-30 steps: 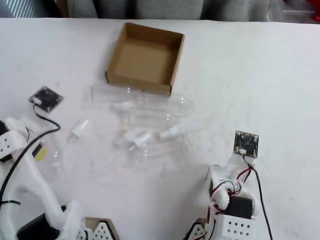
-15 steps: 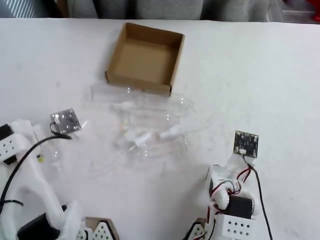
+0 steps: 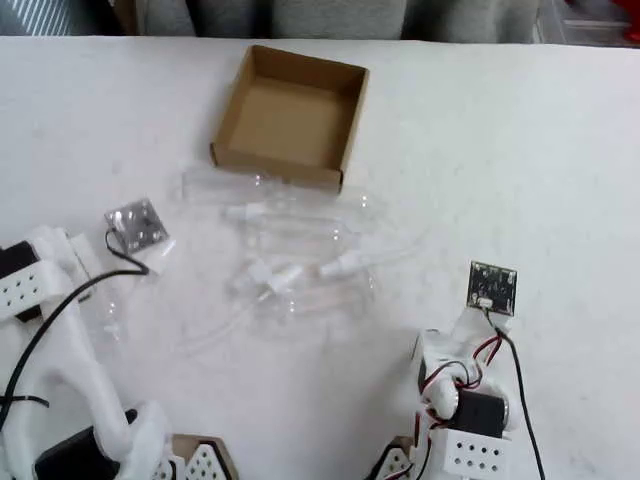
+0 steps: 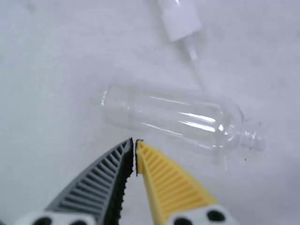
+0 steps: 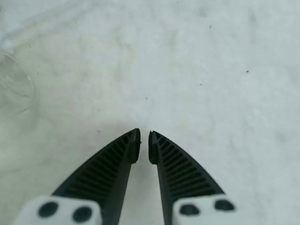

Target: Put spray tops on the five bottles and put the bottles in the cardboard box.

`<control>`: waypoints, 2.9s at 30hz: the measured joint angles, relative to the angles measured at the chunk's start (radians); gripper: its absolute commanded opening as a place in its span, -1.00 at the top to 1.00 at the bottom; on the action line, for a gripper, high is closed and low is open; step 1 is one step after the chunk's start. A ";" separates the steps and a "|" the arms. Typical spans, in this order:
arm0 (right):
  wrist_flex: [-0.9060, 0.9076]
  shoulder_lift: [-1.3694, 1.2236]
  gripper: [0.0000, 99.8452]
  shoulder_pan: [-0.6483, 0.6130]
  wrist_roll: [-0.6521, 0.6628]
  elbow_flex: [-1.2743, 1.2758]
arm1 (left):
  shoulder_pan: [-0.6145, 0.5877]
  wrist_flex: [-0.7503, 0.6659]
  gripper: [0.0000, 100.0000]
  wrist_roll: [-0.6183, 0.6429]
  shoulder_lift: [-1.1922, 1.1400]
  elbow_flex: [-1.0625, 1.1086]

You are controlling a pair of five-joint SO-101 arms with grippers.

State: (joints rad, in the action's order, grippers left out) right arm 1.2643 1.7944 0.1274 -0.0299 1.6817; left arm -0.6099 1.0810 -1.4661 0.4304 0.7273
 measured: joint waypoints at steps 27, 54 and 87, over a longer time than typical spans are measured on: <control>0.000 0.000 0.97 0.000 0.000 0.000 | -0.043 -0.143 0.50 1.447 0.000 0.140; 0.000 0.000 0.97 0.000 0.000 0.000 | -0.046 -0.167 0.49 1.594 -0.400 -0.083; 0.000 0.000 0.97 0.000 0.000 0.000 | -0.367 -0.043 0.17 1.702 -0.350 -0.176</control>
State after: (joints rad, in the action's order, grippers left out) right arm 1.2643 1.7944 0.1274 -0.0299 1.6817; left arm -0.9766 1.0380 0.2355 0.0806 0.5508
